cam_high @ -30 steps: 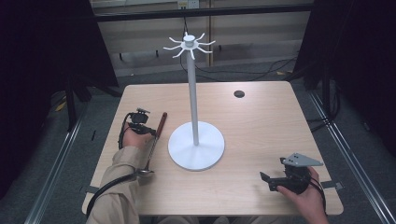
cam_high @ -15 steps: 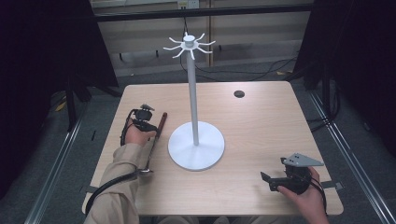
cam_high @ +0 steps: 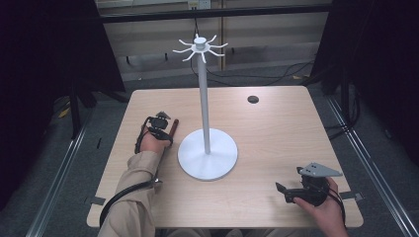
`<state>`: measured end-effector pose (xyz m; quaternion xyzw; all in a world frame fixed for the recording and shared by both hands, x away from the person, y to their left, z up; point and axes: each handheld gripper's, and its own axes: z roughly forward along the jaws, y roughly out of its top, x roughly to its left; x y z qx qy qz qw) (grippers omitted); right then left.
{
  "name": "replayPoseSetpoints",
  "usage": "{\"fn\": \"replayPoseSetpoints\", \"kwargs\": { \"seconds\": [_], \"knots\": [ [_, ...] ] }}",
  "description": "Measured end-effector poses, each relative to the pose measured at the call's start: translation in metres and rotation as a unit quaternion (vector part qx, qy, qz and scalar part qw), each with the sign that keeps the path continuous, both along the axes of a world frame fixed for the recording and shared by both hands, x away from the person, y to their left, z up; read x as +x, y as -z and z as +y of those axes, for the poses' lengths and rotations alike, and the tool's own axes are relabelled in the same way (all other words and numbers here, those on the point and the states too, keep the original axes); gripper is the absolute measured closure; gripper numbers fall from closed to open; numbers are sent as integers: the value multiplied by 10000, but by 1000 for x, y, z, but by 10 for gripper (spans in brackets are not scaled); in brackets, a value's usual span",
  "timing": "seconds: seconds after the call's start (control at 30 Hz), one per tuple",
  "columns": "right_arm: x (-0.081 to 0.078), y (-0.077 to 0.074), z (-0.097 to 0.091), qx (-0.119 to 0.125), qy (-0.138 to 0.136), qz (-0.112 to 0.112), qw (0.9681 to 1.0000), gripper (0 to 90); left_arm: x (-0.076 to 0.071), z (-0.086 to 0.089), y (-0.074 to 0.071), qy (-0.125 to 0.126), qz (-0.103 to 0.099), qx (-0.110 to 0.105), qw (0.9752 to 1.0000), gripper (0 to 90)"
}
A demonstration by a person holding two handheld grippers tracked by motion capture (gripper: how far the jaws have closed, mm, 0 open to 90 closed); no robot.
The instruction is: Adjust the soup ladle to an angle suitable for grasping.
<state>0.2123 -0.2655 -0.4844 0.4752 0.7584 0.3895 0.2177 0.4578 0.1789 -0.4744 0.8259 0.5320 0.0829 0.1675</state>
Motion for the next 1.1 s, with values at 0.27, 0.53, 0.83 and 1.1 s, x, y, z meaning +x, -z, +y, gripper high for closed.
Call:
{"fn": "replayPoseSetpoints", "kwargs": {
  "seconds": [0.27,0.53,0.83,1.1],
  "knots": [
    [-1,-1,0,43,-2,-31,10000,49,-3,5,-7,-65,-325,-85,9994,741],
    [-1,-1,1,58,46,-58,10000,50,-17,27,-46,-50,-1220,-1021,9873,743],
    [-2,-2,-2,82,102,-68,9999,50,-40,36,-72,174,-1982,-1932,9608,747],
    [-2,-3,-1,39,70,-128,9999,50,-59,37,-77,377,-2409,-2453,9383,747]
  ]
}}
